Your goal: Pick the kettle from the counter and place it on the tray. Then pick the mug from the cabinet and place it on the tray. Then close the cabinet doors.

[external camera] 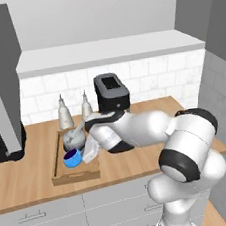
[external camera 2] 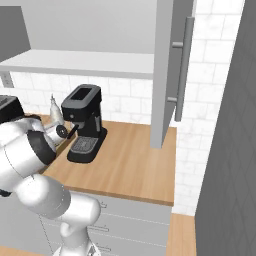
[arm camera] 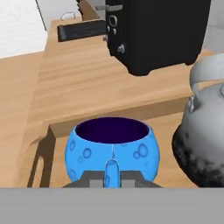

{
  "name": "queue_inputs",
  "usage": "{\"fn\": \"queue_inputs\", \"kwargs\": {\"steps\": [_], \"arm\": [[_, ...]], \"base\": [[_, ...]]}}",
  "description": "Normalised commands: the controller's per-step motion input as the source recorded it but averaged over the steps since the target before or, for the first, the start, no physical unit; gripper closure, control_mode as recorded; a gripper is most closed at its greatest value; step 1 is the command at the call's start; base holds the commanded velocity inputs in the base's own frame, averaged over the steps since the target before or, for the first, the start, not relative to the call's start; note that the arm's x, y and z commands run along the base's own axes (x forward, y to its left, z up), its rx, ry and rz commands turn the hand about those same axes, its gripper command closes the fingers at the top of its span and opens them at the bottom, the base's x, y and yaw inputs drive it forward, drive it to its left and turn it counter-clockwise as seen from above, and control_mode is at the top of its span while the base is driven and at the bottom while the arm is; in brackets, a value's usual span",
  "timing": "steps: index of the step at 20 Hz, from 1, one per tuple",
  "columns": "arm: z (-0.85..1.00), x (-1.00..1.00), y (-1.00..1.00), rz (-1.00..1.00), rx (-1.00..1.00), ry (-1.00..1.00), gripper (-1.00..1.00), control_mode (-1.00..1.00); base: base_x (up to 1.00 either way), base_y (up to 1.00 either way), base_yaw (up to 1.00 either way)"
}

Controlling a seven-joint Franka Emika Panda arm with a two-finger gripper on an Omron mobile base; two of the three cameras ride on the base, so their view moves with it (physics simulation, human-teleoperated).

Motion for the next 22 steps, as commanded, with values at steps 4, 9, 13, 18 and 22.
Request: {"fn": "queue_inputs", "kwargs": {"steps": [4,9,13,18,22], "arm": [[-0.22,0.17,0.03,0.0,-0.05,0.0,1.0,-1.0],[-0.16,0.08,0.0,0.0,-0.05,0.0,1.0,-1.0],[-0.08,0.04,0.0,0.0,-0.04,0.0,1.0,-1.0],[0.0,0.0,0.0,0.0,-0.01,0.0,-1.0,-1.0],[0.0,-0.04,-0.06,0.0,-0.01,0.0,-1.0,-1.0]], "base": [[0.0,0.0,0.0],[0.0,0.0,0.0],[0.0,0.0,0.0],[0.0,0.0,0.0],[0.0,0.0,0.0]]}}
